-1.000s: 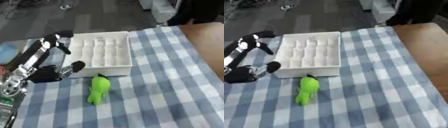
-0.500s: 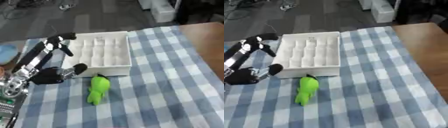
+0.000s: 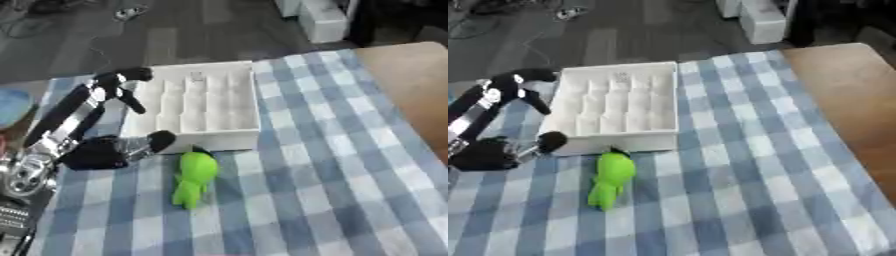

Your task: Pick up objects on the table and place them in the box.

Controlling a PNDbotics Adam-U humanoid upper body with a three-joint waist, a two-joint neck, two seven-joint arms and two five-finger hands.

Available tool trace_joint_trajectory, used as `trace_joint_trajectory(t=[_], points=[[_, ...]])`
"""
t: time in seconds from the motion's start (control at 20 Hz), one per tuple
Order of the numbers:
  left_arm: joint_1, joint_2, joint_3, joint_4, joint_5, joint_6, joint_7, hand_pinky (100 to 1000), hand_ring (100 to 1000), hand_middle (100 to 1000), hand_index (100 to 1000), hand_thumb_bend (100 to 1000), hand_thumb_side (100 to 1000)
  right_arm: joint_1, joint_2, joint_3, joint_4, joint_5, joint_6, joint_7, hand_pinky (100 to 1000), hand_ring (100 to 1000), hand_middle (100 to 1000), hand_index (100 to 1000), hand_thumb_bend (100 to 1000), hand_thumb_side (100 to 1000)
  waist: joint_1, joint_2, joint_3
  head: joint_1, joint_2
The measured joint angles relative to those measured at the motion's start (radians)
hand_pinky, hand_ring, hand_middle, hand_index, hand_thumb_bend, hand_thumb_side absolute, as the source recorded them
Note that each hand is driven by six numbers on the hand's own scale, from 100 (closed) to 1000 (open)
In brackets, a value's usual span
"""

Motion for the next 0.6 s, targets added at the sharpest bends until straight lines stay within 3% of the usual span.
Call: trace_joint_trajectory(t=[0.5, 0.6], points=[[0.006, 0.022, -0.042, 0.000, 0.001, -0.063, -0.056, 888, 616, 829, 937, 628, 694, -0.001, 0.000, 0.000, 0.000, -0.007, 0.000, 0.004, 487, 598, 659, 748, 162, 1000, 0.001, 0.000, -0.005, 0.001, -0.001], [0.007, 0.022, -0.046, 0.000, 0.002, -0.067, -0.063, 941, 632, 834, 937, 623, 703, -0.001, 0.000, 0.000, 0.000, -0.008, 0.000, 0.004, 487, 598, 660, 748, 161, 1000, 0.001, 0.000, -0.005, 0.001, -0.002]])
